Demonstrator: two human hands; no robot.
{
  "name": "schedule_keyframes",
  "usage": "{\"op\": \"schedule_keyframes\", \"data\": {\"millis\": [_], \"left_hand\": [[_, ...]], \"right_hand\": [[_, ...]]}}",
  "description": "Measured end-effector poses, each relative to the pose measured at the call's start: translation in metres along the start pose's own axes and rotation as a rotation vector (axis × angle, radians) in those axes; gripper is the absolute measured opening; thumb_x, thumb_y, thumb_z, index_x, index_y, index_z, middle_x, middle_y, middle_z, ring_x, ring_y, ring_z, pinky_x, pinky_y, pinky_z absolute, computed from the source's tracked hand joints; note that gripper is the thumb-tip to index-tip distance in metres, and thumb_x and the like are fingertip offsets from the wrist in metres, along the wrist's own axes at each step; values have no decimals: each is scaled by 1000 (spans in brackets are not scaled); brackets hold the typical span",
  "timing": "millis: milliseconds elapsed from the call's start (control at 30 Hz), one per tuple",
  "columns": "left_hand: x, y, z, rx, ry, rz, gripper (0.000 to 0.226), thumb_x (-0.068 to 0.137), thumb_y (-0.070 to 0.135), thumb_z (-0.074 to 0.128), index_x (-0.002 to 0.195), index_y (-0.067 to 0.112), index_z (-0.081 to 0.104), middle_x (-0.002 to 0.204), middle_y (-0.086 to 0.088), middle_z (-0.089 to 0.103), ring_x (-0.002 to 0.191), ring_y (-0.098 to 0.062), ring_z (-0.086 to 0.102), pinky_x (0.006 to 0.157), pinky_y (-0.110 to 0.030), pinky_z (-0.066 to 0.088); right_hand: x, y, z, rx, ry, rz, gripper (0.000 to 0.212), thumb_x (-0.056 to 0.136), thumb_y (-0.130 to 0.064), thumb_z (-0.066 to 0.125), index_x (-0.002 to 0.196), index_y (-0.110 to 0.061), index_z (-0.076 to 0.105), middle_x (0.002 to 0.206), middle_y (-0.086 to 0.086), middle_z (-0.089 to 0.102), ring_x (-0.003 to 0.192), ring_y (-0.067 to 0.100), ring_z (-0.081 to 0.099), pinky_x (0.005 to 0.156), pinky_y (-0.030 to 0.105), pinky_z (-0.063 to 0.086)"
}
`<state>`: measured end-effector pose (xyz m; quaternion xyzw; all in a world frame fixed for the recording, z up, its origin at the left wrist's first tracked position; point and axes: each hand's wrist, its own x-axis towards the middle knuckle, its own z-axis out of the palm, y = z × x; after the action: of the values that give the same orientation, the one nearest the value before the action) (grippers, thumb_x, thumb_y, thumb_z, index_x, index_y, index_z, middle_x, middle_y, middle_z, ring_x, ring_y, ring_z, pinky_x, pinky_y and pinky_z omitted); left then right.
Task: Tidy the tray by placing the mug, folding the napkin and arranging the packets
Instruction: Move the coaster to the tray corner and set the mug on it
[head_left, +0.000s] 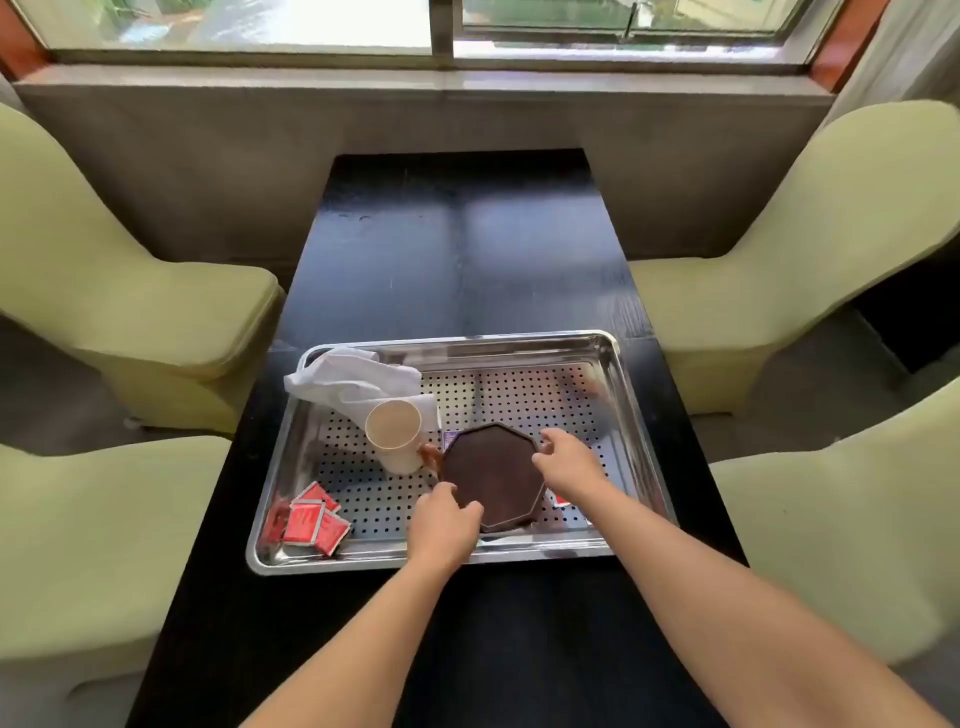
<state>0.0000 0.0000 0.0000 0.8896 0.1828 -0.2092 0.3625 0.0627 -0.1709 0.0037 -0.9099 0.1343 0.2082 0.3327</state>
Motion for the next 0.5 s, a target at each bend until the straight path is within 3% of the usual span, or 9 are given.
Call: {"op": "schedule_keyframes", "data": {"millis": [100, 233, 333, 400, 500], "left_hand": [[13, -5, 10, -133, -18, -143, 43, 91, 28, 53, 129, 10, 55, 124, -9, 64, 109, -27, 60, 86, -36, 46], [29, -10, 21, -242, -39, -204, 31, 90, 23, 52, 119, 13, 58, 111, -7, 67, 98, -25, 62, 89, -40, 52], [39, -10, 28, -245, -13, -230, 42, 91, 20, 51, 133, 13, 53, 124, -9, 64, 108, -27, 61, 87, -35, 47], [43, -10, 34, -233, 13, -242, 50, 93, 19, 51, 142, 13, 45, 137, -10, 57, 122, -28, 55, 94, -36, 43], [48, -9, 44, -250, 44, -221, 51, 92, 18, 53, 142, 13, 45, 139, -9, 54, 125, -27, 53, 104, -41, 44]], "right_hand": [[17, 8, 4, -37, -18, 61, 46, 99, -22, 48, 144, -18, 45, 141, 8, 57, 108, 30, 63, 94, 49, 53], [39, 14, 9, -46, -47, 96, 47, 99, -19, 45, 146, -19, 44, 142, 10, 56, 120, 31, 57, 98, 45, 50], [53, 18, 14, -113, -44, 113, 43, 97, -22, 45, 140, -22, 48, 138, 10, 58, 126, 32, 51, 101, 44, 45], [60, 20, 18, -192, -51, 99, 38, 97, -24, 46, 135, -23, 51, 134, 8, 61, 128, 32, 48, 100, 43, 40], [66, 22, 25, -252, -43, 42, 37, 93, -24, 52, 130, -22, 55, 130, 7, 60, 124, 31, 51, 102, 45, 38]]}}
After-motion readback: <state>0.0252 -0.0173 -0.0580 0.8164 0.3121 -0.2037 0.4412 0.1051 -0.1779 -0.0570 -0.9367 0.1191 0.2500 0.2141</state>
